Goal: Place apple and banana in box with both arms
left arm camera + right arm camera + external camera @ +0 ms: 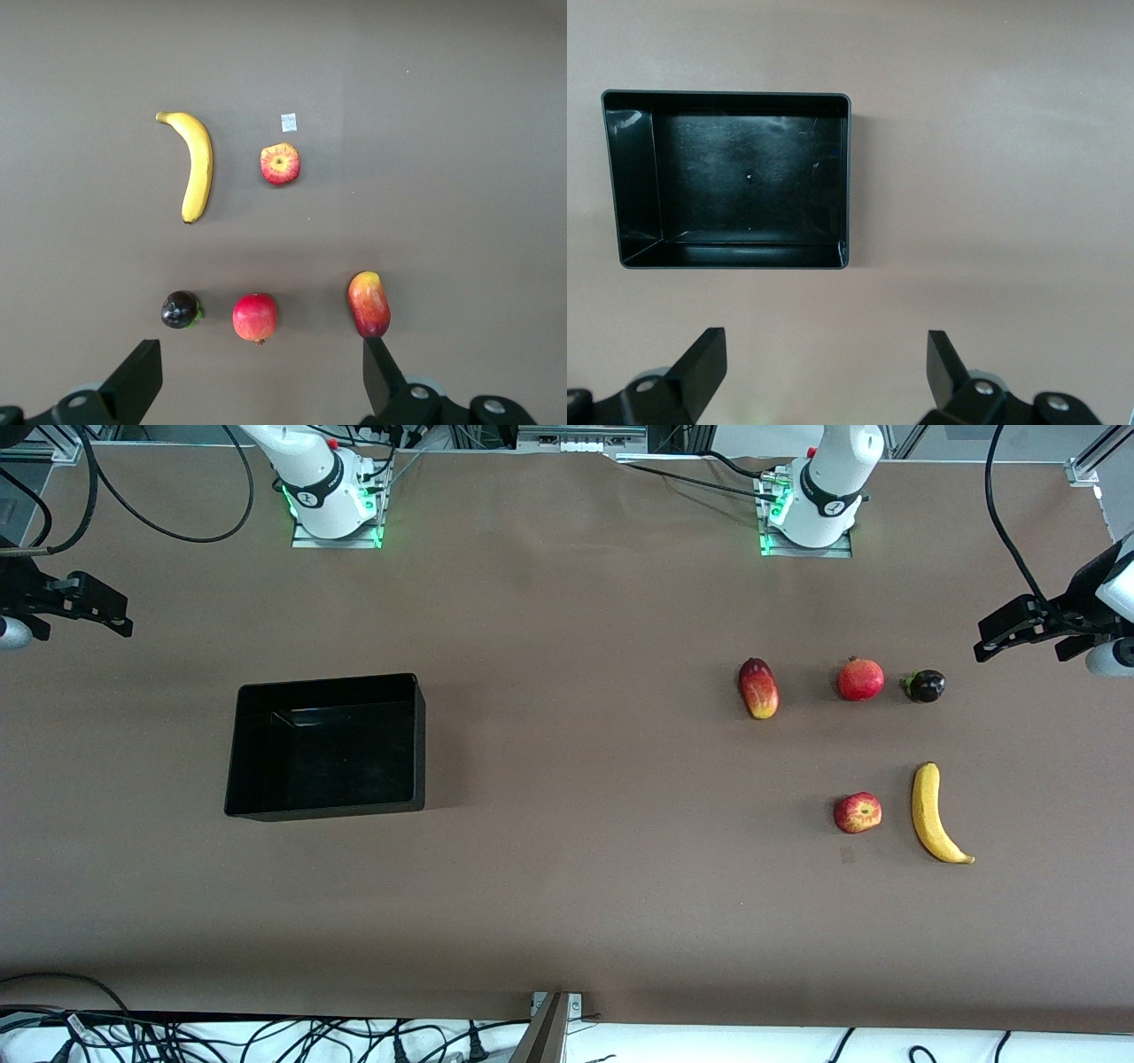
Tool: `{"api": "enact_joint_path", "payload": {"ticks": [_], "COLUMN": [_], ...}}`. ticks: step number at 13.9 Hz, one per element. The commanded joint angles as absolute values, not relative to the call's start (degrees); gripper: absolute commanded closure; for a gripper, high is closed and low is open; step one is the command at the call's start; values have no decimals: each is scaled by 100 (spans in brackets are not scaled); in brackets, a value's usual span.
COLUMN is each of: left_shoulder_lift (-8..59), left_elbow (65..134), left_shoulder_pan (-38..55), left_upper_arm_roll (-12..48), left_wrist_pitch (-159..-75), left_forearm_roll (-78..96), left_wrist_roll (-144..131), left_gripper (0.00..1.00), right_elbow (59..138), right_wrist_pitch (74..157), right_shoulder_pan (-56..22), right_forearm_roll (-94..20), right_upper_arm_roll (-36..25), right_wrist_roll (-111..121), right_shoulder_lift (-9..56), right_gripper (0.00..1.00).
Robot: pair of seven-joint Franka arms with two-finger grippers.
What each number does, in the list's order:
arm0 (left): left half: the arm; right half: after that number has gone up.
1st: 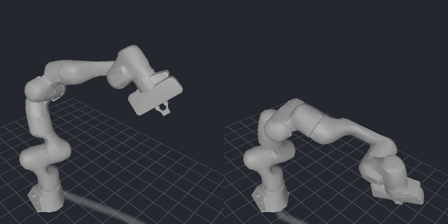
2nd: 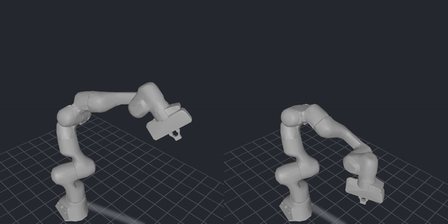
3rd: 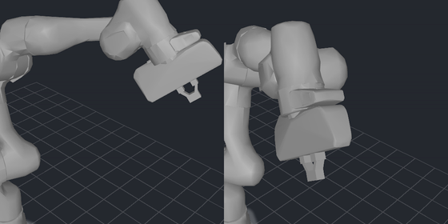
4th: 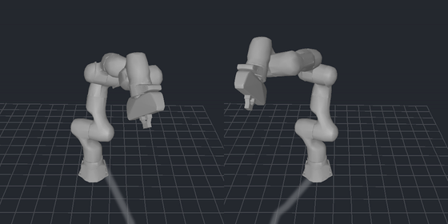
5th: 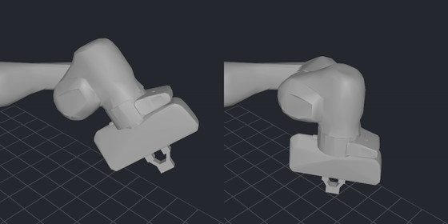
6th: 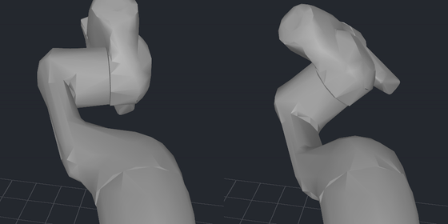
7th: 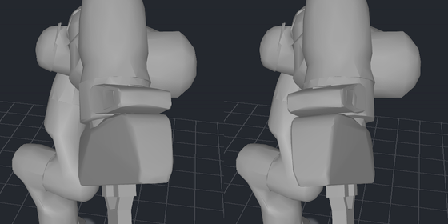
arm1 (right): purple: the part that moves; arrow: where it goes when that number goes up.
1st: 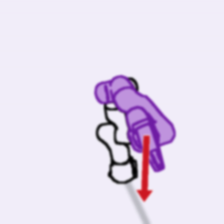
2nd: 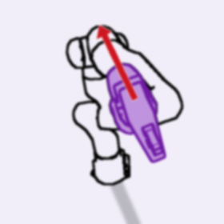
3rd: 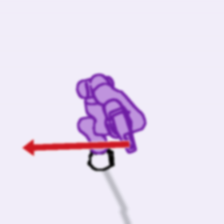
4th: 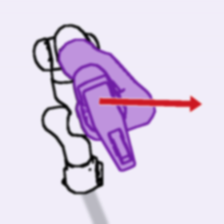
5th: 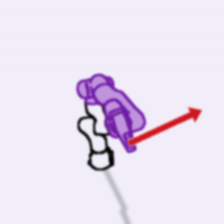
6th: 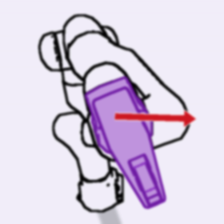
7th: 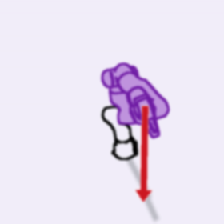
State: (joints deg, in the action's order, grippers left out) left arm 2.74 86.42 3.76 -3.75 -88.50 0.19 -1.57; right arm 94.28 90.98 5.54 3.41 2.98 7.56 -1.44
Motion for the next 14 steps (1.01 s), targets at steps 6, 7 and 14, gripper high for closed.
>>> {"api": "enact_joint_path", "payload": {"ticks": [6, 7, 14], "left_shoulder_lift": [193, 193, 202], "left_elbow": [8710, 8710, 8719], "left_shoulder_pan": [360, 360, 352], "left_upper_arm_roll": [-352, -352, -352], "left_wrist_pitch": [-8798, -8798, -8815], "left_forearm_roll": [-18, -18, -9], "left_wrist_roll": [-193, -193, -123], "left_gripper": [0, 0, 0], "right_elbow": [9448, 9448, 9798], "right_wrist_pitch": [9123, 9123, 9262], "right_shoulder_pan": [527, 536, 554], "right_forearm_roll": [404, 413, 387], "right_upper_arm_roll": [255, 194, 79], "right_wrist_roll": [721, 799, 677], "right_shoulder_lift": [-193, -176, 166], "right_gripper": [0, 0, 0]}}
